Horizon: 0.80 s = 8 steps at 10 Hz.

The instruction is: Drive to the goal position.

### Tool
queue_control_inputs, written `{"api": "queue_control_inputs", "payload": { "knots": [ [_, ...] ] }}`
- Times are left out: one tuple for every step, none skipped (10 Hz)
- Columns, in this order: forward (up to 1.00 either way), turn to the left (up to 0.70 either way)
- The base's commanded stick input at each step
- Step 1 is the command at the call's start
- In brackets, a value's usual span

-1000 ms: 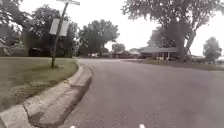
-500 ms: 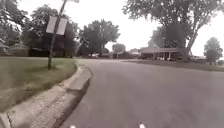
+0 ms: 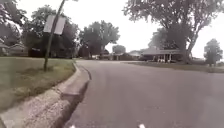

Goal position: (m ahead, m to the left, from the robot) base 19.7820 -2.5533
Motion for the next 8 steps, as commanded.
{"api": "queue_control_inputs", "payload": {
  "knots": [
    [0.5,0.0],
    [0.5,0.0],
    [0.5,0.0],
    [0.5,0.0],
    [0.5,0.0],
    [0.5,0.0],
    [0.5,0.0],
    [0.5,0.0]
  ]
}}
